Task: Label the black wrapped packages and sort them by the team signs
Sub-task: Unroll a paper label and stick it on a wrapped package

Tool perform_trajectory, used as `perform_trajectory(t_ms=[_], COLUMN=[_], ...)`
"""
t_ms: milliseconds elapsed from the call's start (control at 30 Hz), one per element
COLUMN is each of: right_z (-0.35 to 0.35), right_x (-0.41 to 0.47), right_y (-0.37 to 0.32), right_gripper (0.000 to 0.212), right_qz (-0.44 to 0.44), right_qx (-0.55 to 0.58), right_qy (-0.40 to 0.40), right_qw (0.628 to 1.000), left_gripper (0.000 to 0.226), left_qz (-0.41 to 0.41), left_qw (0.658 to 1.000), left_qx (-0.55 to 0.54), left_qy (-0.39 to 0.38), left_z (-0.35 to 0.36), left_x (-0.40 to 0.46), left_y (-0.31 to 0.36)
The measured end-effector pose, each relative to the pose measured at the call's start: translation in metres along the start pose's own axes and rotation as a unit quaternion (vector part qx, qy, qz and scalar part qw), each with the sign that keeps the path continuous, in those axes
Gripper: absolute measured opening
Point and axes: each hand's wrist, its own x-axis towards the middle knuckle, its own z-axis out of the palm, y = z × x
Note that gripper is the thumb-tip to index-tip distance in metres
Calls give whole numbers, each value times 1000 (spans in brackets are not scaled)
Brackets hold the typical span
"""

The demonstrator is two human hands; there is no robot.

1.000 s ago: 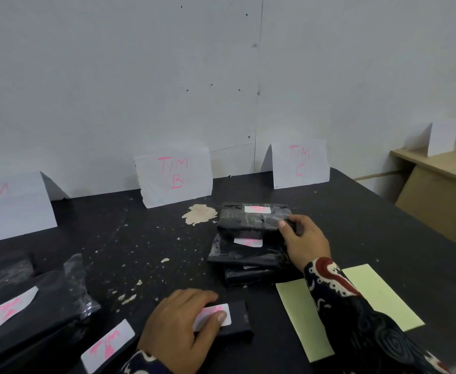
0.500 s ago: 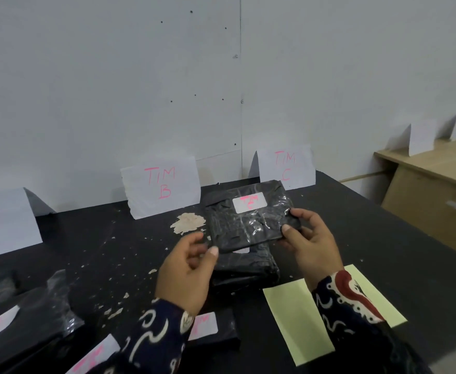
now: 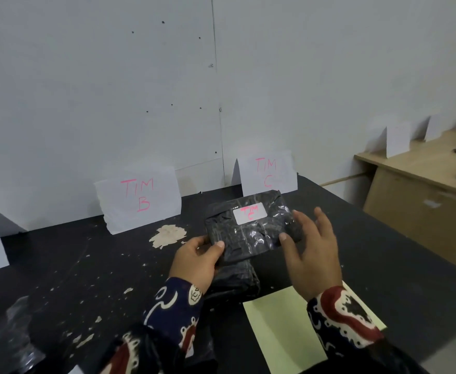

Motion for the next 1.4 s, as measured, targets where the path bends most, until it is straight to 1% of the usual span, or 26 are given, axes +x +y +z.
perform_trajectory(t_ms=[33, 67, 100, 133, 200, 300, 367, 400, 433, 533, 600, 667, 733, 800, 867, 900, 1033, 1100, 1167, 1300, 1400], right_z=[0, 1, 0, -2, -8, -14, -12, -10, -9, -2, 3, 7, 8, 8, 9, 9, 11, 12, 13, 10, 10], right_x=[-1, -2, -1, 1, 8, 17, 15, 12, 8, -6, -15, -19, -20, -21, -23, -25, -33, -37, -38, -33, -28], right_y=[-1, 0, -1, 0, 2, 0, -3, -6, -11, -26, -35, -42, -44, -45, -47, -48, -57, -61, -62, -61, -62], right_gripper=[48, 50, 54, 58, 70, 80, 77, 72, 66, 53, 50, 46, 42, 39, 40, 40, 48, 56, 60, 64, 67], right_qz=[-50, -81, -80, -49, 37, 122, 140, 137, 129, 102, 89, 88, 93, 96, 92, 85, 38, 29, 36, 69, 104], right_qx=[-55, -81, -83, -61, 17, 127, 173, 179, 182, 198, 201, 209, 214, 211, 197, 189, 153, 141, 133, 87, 75], right_qy=[16, 17, 6, -10, -32, -59, -57, -46, -36, -13, -8, -7, -7, -7, -9, -7, 11, 16, 18, -13, -18], right_qw=[997, 993, 993, 997, 999, 983, 973, 973, 974, 975, 976, 974, 972, 973, 976, 978, 987, 989, 990, 994, 992], left_gripper=[13, 12, 12, 13, 18, 22, 17, 10, 11, 49, 63, 64, 52, 37, 33, 36, 63, 64, 58, 47, 50], left_qz=[16, 31, 45, 54, 66, 88, 110, 120, 125, 120, 121, 130, 138, 149, 156, 150, 92, 69, 58, 92, 132], left_qw=[1000, 998, 997, 996, 996, 992, 985, 979, 974, 967, 961, 959, 962, 964, 962, 962, 967, 969, 973, 964, 951], left_qx=[24, 49, 67, 73, 59, 76, 132, 165, 186, 188, 183, 178, 167, 156, 156, 159, 154, 141, 120, 118, 149], left_qy=[4, 5, 2, -7, -32, -53, -33, -7, 23, 124, 167, 177, 166, 154, 158, 161, 183, 190, 190, 218, 237], left_z=[2, 5, 6, 7, 8, 8, 8, 10, 11, 17, 19, 16, 11, 8, 5, 4, 6, 8, 8, 5, 7], left_x=[-1, -3, -6, -8, -13, -19, -20, -22, -24, -33, -36, -35, -33, -34, -36, -37, -39, -39, -39, -38, -42], left_y=[0, 0, 0, 0, 2, 5, 3, 4, 5, 15, 23, 23, 19, 17, 18, 20, 28, 28, 26, 18, 17])
